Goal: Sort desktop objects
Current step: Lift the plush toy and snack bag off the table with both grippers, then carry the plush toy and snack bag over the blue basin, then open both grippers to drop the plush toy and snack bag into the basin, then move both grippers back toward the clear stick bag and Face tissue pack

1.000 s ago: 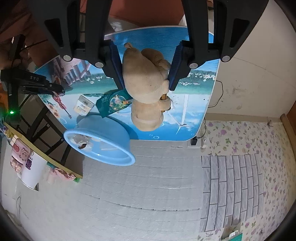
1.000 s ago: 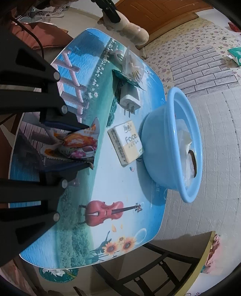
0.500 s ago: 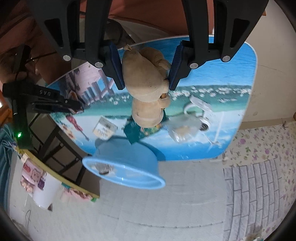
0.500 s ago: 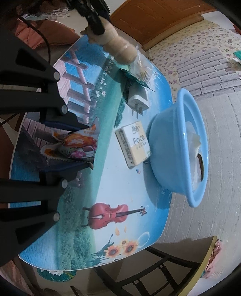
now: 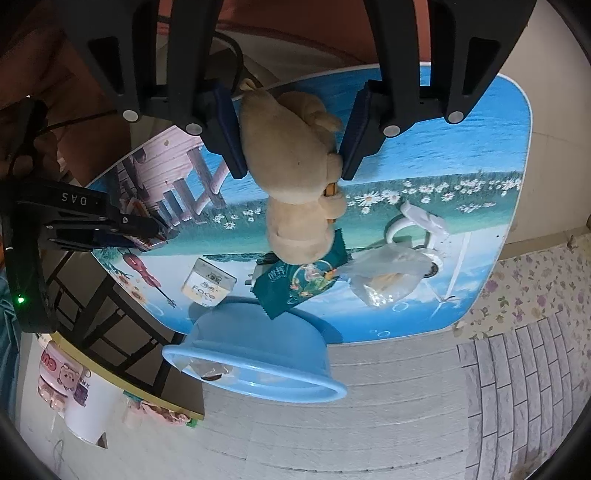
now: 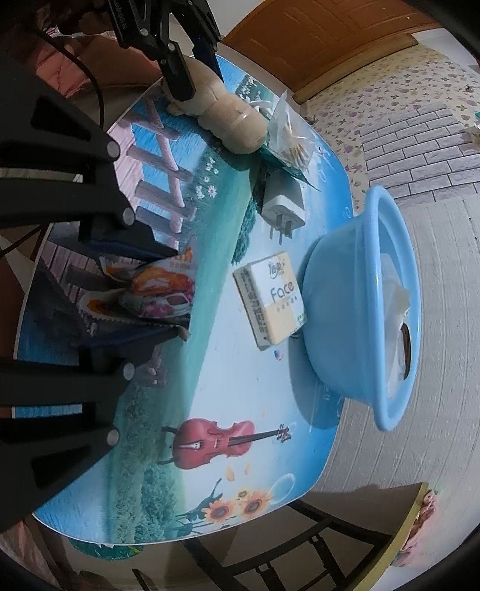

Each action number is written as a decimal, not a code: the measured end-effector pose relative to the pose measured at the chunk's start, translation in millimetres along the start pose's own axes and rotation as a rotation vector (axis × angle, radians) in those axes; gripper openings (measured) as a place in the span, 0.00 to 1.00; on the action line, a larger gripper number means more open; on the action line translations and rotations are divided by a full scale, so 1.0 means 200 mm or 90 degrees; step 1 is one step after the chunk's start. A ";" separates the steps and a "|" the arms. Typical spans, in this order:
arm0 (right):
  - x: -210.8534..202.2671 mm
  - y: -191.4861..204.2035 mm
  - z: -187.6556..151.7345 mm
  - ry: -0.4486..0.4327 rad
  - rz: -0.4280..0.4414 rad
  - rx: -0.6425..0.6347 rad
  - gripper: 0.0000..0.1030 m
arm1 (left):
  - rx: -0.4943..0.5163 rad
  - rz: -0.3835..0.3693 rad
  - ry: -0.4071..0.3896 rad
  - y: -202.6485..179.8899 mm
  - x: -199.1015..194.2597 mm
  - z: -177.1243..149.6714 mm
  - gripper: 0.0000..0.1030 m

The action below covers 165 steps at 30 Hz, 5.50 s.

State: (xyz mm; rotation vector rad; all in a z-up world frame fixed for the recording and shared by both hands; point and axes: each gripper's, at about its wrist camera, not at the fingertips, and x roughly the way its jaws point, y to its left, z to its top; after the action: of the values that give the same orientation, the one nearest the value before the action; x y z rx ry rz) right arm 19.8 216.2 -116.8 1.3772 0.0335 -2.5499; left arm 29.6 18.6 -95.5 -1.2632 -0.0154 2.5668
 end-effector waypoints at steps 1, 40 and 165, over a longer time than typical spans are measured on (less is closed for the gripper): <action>0.00 0.00 0.00 0.001 -0.001 -0.001 0.35 | 0.003 0.001 0.002 -0.01 0.01 0.01 0.51; -0.23 0.00 0.14 -0.104 0.039 -0.003 0.30 | -0.015 0.018 -0.106 0.05 -0.20 0.18 0.44; 0.04 -0.13 0.28 -0.033 0.002 0.019 0.76 | -0.033 0.063 -0.063 0.34 0.12 0.34 0.98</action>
State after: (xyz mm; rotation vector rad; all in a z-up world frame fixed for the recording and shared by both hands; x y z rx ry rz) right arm -37.3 232.8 -94.5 1.3208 -0.0153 -2.5923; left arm -53.6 -32.1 -81.2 -1.1805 -0.0413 2.7282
